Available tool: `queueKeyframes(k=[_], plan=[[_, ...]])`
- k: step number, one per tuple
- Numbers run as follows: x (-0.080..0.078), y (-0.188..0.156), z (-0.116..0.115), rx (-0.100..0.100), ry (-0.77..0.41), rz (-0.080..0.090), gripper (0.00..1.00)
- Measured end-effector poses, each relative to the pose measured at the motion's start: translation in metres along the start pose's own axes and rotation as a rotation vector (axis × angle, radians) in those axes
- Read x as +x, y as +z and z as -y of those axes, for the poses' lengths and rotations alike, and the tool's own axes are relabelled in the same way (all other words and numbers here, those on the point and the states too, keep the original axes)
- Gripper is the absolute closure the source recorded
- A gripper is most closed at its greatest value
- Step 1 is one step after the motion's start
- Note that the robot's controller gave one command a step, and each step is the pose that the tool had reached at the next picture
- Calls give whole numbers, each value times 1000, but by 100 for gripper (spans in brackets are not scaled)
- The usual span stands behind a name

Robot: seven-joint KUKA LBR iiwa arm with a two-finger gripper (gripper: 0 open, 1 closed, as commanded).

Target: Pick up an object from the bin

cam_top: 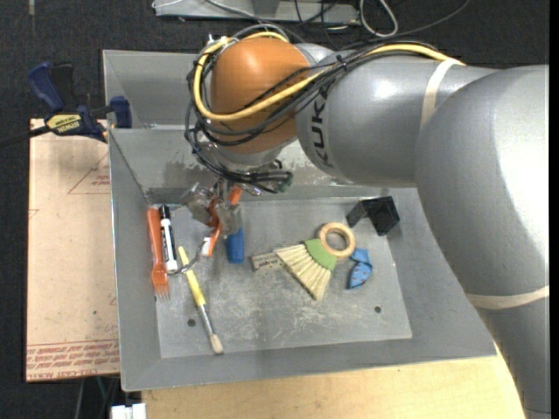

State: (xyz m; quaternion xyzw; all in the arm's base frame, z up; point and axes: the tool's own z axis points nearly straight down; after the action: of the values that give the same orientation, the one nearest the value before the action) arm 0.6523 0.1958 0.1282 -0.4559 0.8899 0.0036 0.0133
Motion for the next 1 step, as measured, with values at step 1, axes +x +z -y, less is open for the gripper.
queueKeyframes(k=[1], plan=[[0,-6,0,0,0,0,100]])
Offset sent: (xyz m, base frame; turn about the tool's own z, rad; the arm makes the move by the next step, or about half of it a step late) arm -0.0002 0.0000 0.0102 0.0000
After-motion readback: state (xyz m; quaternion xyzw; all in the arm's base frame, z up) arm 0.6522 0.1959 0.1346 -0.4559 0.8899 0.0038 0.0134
